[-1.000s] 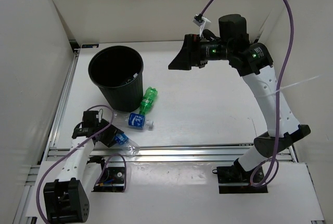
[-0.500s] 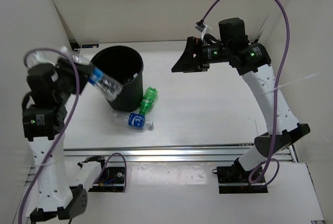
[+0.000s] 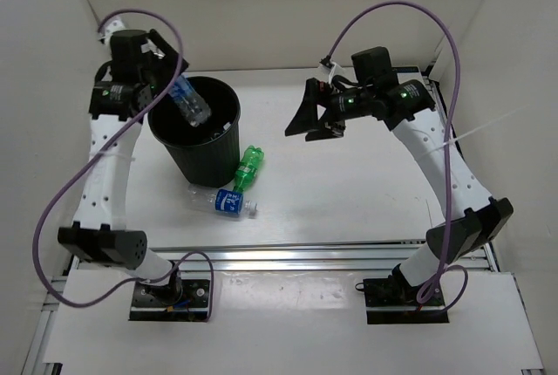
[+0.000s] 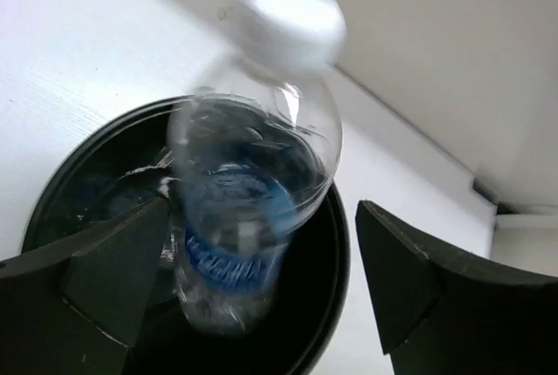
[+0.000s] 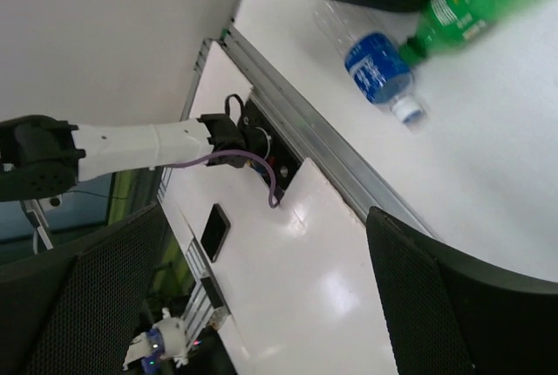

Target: Put the plastic bottles in the bin

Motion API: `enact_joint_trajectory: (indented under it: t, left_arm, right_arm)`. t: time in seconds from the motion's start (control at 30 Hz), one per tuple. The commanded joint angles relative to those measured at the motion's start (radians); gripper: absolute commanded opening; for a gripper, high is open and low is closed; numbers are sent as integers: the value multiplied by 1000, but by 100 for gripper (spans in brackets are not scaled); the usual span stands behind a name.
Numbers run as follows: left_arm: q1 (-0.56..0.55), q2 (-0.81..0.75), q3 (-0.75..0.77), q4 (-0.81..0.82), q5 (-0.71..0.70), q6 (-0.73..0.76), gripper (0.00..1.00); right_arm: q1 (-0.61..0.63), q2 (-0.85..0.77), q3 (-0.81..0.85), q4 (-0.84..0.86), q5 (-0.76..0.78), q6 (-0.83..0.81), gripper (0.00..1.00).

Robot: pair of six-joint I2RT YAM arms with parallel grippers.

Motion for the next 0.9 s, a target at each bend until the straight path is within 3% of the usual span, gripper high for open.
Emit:
enact_joint_trajectory:
  t: [0.0, 0.17, 0.3, 0.4, 0.53, 0.6, 0.87]
  left_arm:
    - [-71, -9, 109, 23, -135, 113, 100]
    - [-115, -83, 227, 14, -211, 124, 100]
    - [-115, -267, 96, 14, -289, 113, 100]
    - [-115, -451, -126, -43, -300, 35, 100]
    - [-115, -640, -398, -174, -198, -109, 100]
    - [-115, -712, -450, -244, -150, -172, 100]
    - [-115, -759, -426, -451, -153, -190, 100]
  right_arm:
    - [-6, -24, -47, 5, 27, 42, 100]
    - [-91, -9, -174, 46, 64, 158, 100]
    - [-124, 74, -268, 172, 8, 243, 100]
    - [-133, 186, -268, 227, -6, 266, 100]
    - [-109, 387, -161, 215, -44, 217, 100]
    - [-96, 527, -37, 161, -45, 179, 100]
    - [-66, 771, 23, 233, -57, 227, 100]
